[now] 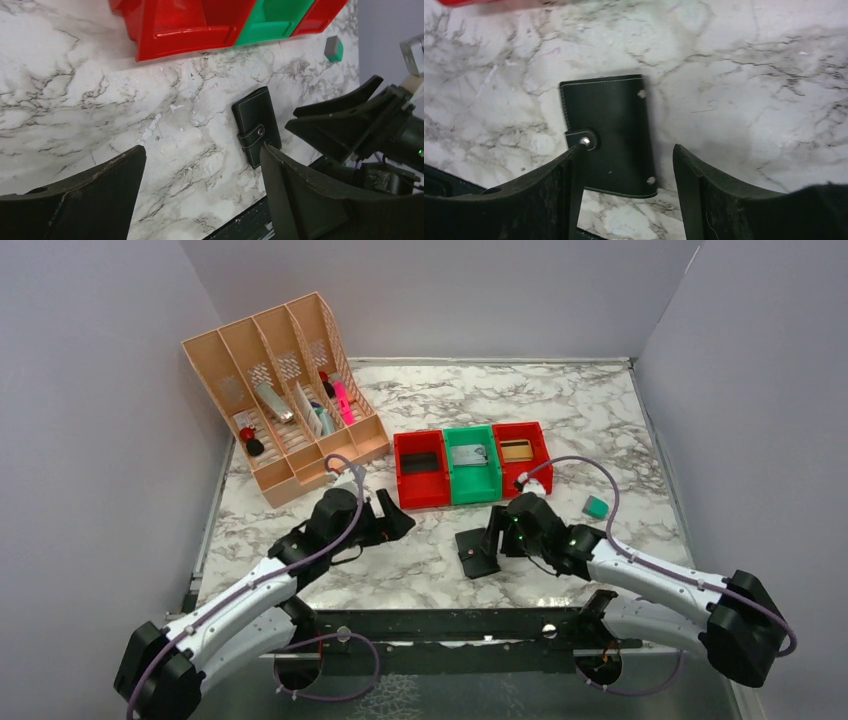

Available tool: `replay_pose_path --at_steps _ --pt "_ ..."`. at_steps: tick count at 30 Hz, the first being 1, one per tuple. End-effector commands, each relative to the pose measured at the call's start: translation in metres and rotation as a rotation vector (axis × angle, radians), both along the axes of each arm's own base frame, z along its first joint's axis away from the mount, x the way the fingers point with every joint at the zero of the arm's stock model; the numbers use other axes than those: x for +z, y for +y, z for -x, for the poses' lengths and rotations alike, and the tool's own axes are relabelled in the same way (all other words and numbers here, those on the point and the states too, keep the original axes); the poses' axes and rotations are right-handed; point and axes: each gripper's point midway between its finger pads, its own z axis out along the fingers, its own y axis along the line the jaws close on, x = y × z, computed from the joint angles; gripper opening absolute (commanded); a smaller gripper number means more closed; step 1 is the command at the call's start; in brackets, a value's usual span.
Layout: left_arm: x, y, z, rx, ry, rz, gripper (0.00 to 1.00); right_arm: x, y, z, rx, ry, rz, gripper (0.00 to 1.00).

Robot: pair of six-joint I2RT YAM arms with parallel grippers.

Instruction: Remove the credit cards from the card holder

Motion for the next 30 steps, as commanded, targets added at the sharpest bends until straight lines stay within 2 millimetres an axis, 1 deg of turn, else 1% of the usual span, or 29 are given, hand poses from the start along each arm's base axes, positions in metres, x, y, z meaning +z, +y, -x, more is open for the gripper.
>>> replay_pose_path --at_steps 1,3,7,9,11,14,18,21,25,27,30 --pt "0.023 -0.037 -0.007 -0.167 -0.041 0.044 0.83 -0.005 0.013 0.005 0.06 0.113 -0.187 0.66" --pt "0.016 -0.049 -0.006 -0.213 -0.009 0.024 0.77 -0.014 0.01 0.003 0.044 0.142 -0.185 0.65" --pt "0.004 -0.071 0.0 -0.29 0.019 -0.029 0.68 -0.036 0.001 -0.001 0.001 0.207 -0.161 0.62" --pt "0.0 -0.083 0.004 -0.328 0.03 -0.049 0.63 -0.042 0.001 -0.001 0.007 0.225 -0.153 0.59" --pt "-0.01 -0.093 0.007 -0.361 0.053 -0.077 0.57 -0.048 -0.002 0.0 0.001 0.236 -0.135 0.56" --pt "-0.018 -0.106 0.013 -0.406 0.072 -0.114 0.52 -0.055 -0.009 0.001 -0.022 0.236 -0.108 0.48" --pt "-0.03 -0.121 0.017 -0.449 0.088 -0.193 0.45 -0.052 -0.007 0.004 -0.007 0.216 -0.139 0.39" --pt "-0.037 -0.135 0.024 -0.503 0.097 -0.252 0.44 -0.05 -0.003 0.01 0.008 0.216 -0.188 0.34" --pt "-0.052 -0.154 0.034 -0.573 0.113 -0.321 0.43 -0.056 -0.005 0.015 -0.031 0.237 -0.217 0.25" --pt "-0.062 -0.157 0.037 -0.593 0.131 -0.367 0.41 -0.057 -0.005 0.016 -0.046 0.244 -0.229 0.21" --pt "-0.074 -0.155 0.038 -0.592 0.147 -0.468 0.39 -0.057 -0.003 0.017 -0.059 0.253 -0.25 0.17"
